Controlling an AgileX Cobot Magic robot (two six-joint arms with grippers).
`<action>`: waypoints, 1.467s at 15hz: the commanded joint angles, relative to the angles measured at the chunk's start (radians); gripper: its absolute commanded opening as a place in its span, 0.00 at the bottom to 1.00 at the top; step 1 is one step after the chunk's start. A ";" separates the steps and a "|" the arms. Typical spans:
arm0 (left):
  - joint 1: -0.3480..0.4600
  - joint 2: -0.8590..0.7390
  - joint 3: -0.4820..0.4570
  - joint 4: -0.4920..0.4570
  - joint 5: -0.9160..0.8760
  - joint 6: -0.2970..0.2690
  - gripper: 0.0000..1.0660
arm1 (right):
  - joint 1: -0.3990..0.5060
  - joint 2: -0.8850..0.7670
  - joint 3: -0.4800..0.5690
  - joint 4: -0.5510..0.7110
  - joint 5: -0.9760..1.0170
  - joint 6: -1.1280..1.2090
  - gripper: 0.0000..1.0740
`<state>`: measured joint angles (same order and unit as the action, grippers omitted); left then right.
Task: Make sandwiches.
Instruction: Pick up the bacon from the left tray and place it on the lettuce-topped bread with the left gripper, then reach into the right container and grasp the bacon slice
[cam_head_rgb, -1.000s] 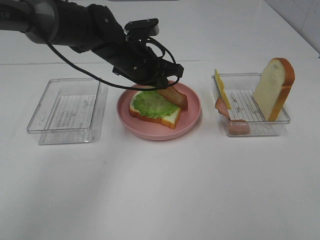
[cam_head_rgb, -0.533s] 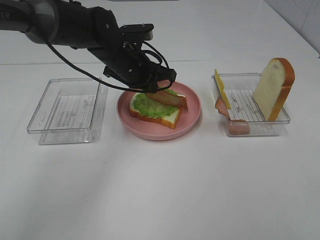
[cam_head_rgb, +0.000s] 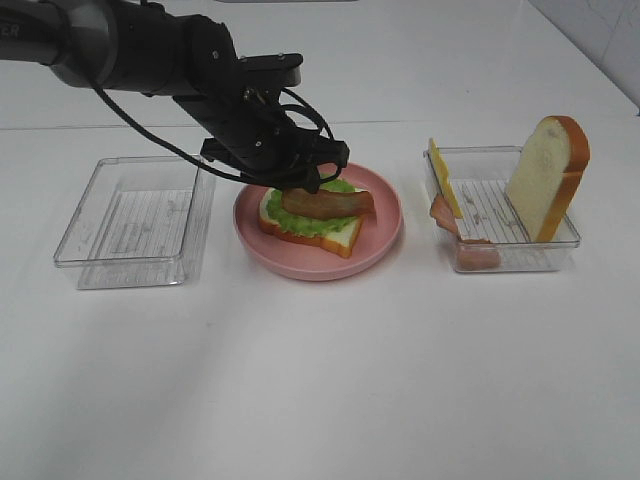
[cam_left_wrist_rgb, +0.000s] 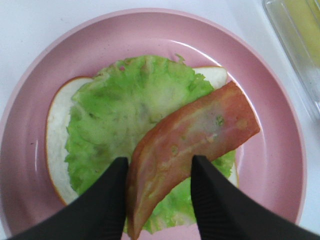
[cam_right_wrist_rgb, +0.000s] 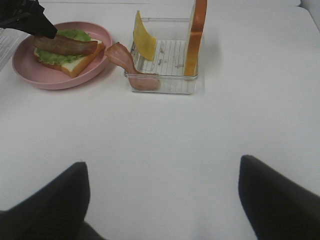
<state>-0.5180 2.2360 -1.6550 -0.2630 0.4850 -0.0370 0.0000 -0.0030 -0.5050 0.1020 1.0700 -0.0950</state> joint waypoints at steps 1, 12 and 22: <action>0.000 -0.005 -0.008 0.042 -0.003 -0.018 0.41 | 0.001 -0.015 0.002 0.000 -0.009 -0.005 0.73; 0.087 -0.159 -0.008 0.215 0.205 -0.163 0.68 | 0.001 -0.015 0.002 0.000 -0.009 -0.005 0.73; 0.108 -0.427 -0.005 0.381 0.714 -0.138 0.68 | 0.001 -0.015 0.002 0.000 -0.009 -0.005 0.73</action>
<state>-0.4100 1.8270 -1.6570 0.1130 1.1740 -0.1710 0.0000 -0.0030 -0.5050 0.1020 1.0700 -0.0950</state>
